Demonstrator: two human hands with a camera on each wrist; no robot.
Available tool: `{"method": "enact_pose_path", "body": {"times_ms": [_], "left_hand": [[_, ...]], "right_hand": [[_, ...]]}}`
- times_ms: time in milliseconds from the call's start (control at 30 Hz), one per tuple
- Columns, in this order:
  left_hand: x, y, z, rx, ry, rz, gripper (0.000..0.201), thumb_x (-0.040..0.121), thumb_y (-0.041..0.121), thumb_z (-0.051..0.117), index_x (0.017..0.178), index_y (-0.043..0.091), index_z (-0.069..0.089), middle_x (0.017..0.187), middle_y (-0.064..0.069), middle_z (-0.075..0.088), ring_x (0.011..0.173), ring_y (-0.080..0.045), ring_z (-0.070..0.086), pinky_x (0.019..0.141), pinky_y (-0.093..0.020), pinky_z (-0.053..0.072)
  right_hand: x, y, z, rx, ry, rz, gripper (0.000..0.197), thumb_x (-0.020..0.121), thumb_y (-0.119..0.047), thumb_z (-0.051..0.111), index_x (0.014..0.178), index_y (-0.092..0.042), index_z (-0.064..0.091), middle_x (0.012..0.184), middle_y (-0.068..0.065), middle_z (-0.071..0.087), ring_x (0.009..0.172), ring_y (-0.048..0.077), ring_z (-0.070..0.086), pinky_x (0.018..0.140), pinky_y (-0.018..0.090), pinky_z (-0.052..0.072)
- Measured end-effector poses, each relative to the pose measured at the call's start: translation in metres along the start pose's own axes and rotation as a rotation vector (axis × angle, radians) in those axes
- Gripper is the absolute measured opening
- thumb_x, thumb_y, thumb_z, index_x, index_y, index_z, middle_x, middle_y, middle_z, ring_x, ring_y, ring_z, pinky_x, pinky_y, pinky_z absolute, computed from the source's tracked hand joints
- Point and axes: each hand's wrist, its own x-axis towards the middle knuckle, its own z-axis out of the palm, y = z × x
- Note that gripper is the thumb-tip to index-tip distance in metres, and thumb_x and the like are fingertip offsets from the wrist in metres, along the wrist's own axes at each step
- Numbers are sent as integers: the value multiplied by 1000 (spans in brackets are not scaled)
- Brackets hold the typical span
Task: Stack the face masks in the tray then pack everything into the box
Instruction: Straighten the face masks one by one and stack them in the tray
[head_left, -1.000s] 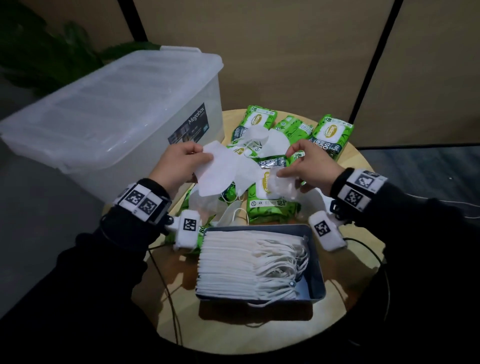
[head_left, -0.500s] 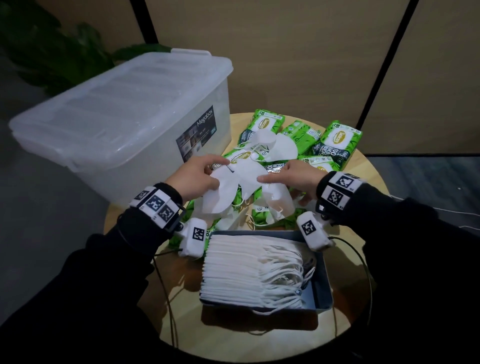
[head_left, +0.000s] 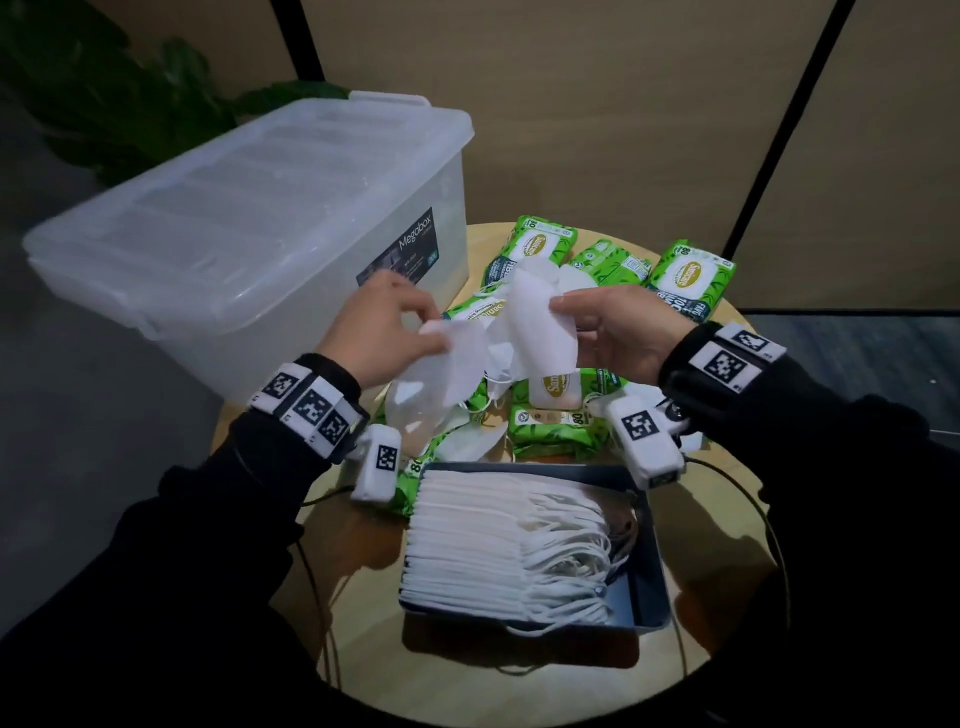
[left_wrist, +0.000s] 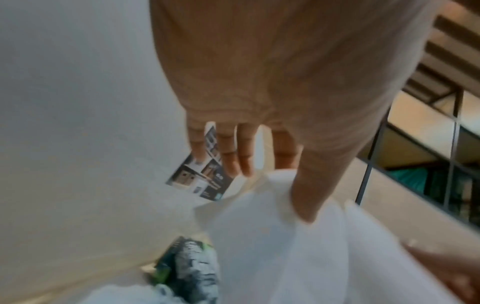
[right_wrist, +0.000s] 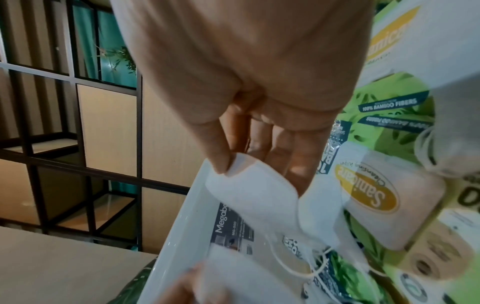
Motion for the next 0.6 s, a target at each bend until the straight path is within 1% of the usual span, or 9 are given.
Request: {"method": "enact_pose_path", "body": {"times_ms": [67,100,167,200,300,367,467,533,600], "left_hand": [[-1,12,-6,-431,121,49,19,76,32,86,79,22,70,104,2,69,94,-12,62,88,-32,46],[-2,19,-8,-671,127,35,16,77,26,84,77,20,69,95,1,71,87,-12,64,85,-30,49],[-6,27,-6,-986,54,-11,12,79,16,78,77,16,67,84,-1,70,79,-15,64,80,-29,54],[-8,31,-3,-1038,13,-34,10,81,15,77,78,14,67,83,-3,69,79,-18,63,79,-31,53],[-12,34,14,-944,-9,-94,10,84,14,79,79,14,70,85,-11,67,83,-25,58,75,-38,45],[-12,33,21,-925,-32,-142,11,86,10,79,81,13,70,84,-8,69,81,-24,61,74,-37,47],[-11,33,21,-901,-33,-158,13,88,7,77,80,13,69,80,-4,70,77,-22,61,70,-34,47],[-8,33,18,-882,85,-156,14,89,7,76,80,15,68,80,-3,69,77,-21,60,70,-35,47],[-6,35,11,-878,341,-95,14,88,11,76,82,21,68,81,3,68,77,-15,60,71,-32,48]], "right_hand": [[0,3,3,19,43,-8,6,99,-9,63,100,-7,68,92,10,73,78,23,68,74,37,60],[0,4,5,29,53,-8,5,99,-9,62,98,-8,67,90,9,73,73,20,68,68,34,60],[-1,7,10,37,42,-1,6,100,-9,61,97,-9,66,87,8,71,66,17,67,58,29,58],[-2,8,12,41,23,6,7,100,-10,59,97,-10,66,85,7,71,63,16,66,55,28,56],[-8,10,22,104,-54,22,11,99,-9,59,107,-8,67,77,3,68,61,15,65,51,26,56],[-11,10,27,164,-61,17,26,97,-10,61,121,-3,68,82,4,69,68,18,67,59,30,61],[-15,10,29,206,-56,8,28,98,-12,62,123,-2,68,87,5,71,77,22,69,66,35,63],[-15,10,28,185,-19,7,22,98,-10,60,117,-3,69,86,6,69,71,21,67,61,33,62],[-16,11,26,155,29,22,12,98,-7,58,106,-5,67,80,6,66,61,19,65,54,29,58]]}}
